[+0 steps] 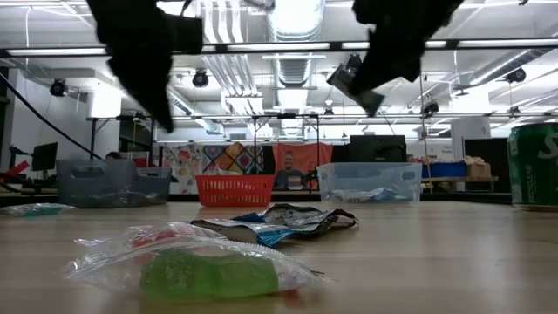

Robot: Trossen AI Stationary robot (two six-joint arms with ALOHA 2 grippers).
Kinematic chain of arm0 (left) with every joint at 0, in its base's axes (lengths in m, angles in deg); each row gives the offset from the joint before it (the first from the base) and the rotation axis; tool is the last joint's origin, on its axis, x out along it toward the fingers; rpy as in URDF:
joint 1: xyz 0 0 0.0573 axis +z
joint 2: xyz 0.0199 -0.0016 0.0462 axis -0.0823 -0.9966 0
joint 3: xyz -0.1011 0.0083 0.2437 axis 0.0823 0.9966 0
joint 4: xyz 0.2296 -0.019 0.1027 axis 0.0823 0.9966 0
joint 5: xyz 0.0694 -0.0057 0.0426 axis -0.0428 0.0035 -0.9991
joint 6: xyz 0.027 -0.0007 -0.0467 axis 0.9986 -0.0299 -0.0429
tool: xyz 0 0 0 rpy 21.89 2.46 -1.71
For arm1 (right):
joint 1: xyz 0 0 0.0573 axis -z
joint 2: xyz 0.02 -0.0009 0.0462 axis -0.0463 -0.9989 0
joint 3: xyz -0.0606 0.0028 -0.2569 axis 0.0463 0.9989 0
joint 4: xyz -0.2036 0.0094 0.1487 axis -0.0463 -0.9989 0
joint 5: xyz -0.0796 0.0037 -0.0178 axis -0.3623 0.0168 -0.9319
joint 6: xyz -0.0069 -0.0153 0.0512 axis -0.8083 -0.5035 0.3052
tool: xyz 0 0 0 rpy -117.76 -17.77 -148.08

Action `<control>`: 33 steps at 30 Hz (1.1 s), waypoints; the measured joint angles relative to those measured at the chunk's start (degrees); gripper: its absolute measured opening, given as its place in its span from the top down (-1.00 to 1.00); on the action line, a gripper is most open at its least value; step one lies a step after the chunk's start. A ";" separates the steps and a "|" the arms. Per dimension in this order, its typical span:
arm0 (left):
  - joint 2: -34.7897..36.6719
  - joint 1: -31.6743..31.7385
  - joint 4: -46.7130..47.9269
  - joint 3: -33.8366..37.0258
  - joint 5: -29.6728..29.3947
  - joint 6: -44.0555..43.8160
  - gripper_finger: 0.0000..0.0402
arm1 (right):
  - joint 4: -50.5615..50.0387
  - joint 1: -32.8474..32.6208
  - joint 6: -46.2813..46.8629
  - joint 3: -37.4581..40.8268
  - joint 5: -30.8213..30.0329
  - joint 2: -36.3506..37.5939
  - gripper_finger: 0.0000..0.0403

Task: Sort candy
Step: Put the white chocolate into the transparent bin

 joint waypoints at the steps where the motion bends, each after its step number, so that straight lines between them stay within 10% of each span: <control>1: 0.00 -0.03 2.45 -0.03 0.97 -2.24 0.49 | -0.16 3.10 -2.25 0.00 -0.80 0.91 0.89; 8: -0.11 -0.32 15.65 0.63 4.11 -17.36 0.49 | -1.86 30.73 -6.20 0.13 -1.03 2.30 0.89; 13: -0.15 -0.32 20.52 1.45 4.08 -24.65 0.49 | -2.26 44.34 -5.08 0.22 11.45 -1.69 0.84; 33: -3.78 -5.01 22.83 2.31 8.46 -35.22 0.35 | -2.16 47.82 -14.46 0.20 13.12 -8.88 0.82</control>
